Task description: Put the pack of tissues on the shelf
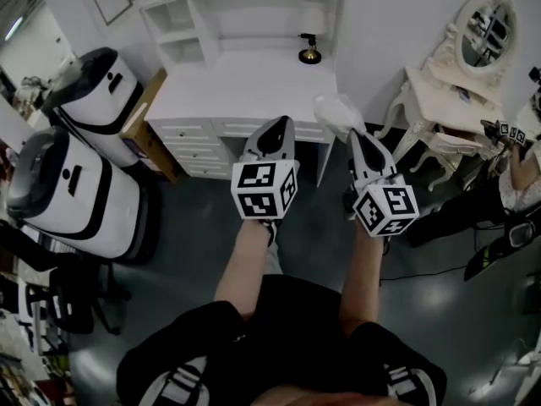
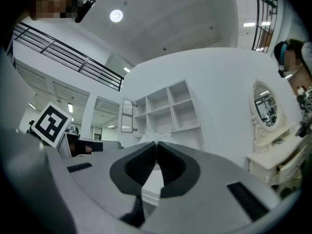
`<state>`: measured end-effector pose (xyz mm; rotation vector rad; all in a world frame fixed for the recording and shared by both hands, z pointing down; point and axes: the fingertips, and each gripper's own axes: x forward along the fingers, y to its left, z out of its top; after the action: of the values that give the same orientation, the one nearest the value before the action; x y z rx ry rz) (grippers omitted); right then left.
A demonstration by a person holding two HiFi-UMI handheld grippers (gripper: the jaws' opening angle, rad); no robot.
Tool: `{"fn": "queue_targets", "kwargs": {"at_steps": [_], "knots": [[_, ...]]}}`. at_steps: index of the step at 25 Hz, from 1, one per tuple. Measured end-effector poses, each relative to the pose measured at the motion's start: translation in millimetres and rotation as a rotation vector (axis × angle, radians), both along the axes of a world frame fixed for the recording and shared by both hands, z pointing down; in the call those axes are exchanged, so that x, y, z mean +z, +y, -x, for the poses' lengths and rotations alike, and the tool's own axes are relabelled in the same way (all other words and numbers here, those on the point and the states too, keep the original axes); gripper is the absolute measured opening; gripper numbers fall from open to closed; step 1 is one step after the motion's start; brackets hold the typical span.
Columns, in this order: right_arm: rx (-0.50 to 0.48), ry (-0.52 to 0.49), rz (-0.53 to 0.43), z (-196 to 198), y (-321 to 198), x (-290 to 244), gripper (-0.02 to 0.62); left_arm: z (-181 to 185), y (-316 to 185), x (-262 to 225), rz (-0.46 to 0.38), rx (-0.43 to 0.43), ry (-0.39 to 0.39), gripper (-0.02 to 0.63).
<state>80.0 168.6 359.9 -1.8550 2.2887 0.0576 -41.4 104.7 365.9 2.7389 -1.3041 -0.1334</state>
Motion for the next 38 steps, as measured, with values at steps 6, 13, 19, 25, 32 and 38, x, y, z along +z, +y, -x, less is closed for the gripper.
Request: {"fn": "queue_targets", "kwargs": {"at_steps": [6,13,19,25,32,38], "knots": [[0.049,-0.006,0.008,-21,-14,1,0.021,-16,-23,3,0.013,0.021,0.026,0.011],[0.083,-0.020,0.004,-47,-57,-3,0.021,-33,-72,4,0.020,0.031,0.026,0.011],[0.047,-0.053,0.007,-40,-115,-6,0.021,-28,-124,-8,0.009,0.010,0.010,0.011],[-0.031,-0.088,0.010,-23,-179,-5,0.020,-20,-186,2,0.045,-0.017,-0.005,0.011],[-0.066,-0.160,0.036,-10,-253,12,0.021,14,-258,5,0.033,-0.063,-0.051,0.011],[-0.086,-0.160,0.026,8,-312,9,0.021,28,-319,5,0.038,-0.067,-0.053,0.011]]}}
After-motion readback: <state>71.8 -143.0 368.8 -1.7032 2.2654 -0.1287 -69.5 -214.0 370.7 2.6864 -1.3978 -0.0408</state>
